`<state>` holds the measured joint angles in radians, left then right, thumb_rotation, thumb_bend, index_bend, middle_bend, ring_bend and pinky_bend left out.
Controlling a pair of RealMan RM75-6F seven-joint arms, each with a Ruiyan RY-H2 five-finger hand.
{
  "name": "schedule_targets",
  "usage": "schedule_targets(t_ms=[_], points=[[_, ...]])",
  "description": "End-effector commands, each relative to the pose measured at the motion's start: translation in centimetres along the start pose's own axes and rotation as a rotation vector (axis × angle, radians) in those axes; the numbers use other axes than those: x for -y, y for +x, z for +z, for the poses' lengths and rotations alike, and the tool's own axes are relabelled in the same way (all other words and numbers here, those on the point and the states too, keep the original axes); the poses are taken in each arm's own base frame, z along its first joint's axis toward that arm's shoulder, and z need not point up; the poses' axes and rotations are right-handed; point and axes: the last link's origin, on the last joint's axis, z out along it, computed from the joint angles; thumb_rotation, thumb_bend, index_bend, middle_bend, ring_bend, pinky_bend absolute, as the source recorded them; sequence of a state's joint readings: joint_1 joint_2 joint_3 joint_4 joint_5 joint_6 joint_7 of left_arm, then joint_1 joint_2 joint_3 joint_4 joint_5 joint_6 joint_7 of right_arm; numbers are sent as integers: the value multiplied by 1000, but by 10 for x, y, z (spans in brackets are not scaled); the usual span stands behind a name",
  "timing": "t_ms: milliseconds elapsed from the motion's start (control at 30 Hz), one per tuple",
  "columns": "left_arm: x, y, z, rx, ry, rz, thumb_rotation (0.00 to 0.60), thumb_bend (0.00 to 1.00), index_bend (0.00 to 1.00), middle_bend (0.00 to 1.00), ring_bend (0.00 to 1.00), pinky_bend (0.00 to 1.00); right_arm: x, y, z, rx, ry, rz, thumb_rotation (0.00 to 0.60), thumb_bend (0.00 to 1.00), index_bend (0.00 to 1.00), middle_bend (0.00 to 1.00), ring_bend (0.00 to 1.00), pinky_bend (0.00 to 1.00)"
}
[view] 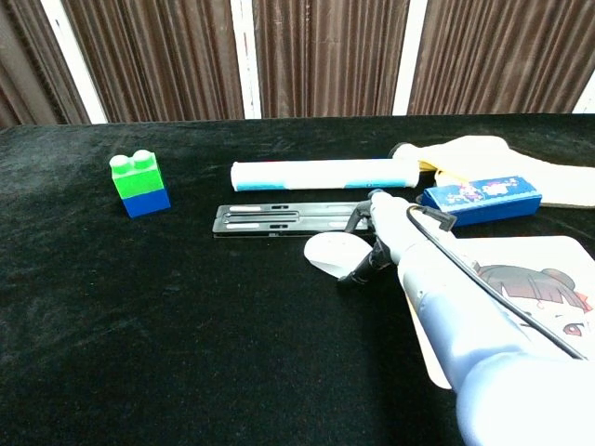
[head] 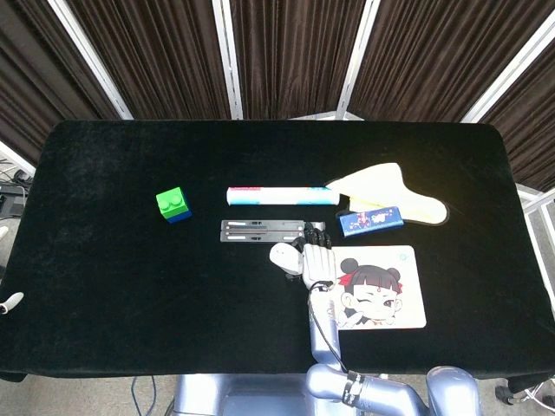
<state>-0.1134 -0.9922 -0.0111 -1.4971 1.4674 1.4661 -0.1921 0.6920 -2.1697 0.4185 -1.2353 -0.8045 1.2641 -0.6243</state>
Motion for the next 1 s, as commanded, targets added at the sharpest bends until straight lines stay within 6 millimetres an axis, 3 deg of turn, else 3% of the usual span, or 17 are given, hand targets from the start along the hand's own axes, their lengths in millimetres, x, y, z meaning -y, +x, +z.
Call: schedule_targets(t_ms=[33,400,667,1000], points=[[0,0,0,4,-1,-2,600,175,0,0,0,0,0,-1,0,-4,-2,-5,600,184,388,30,0,0],[0,-1,0,13,-4,-2,600,176,0,0,0,0,-1,-1,-3,-17,-7,-14,600,233,485,107,0,0],[0,-2,1,14,-1,3,600,176,0,0,0,0,-3,12,-7,-57,-11,-5,600,234,500,112,0,0],[-4,-2,1,14,-10,16,600,177,0,0,0,0,-29,36,-14,-112,-96,14,600,232,500,112,0,0]])
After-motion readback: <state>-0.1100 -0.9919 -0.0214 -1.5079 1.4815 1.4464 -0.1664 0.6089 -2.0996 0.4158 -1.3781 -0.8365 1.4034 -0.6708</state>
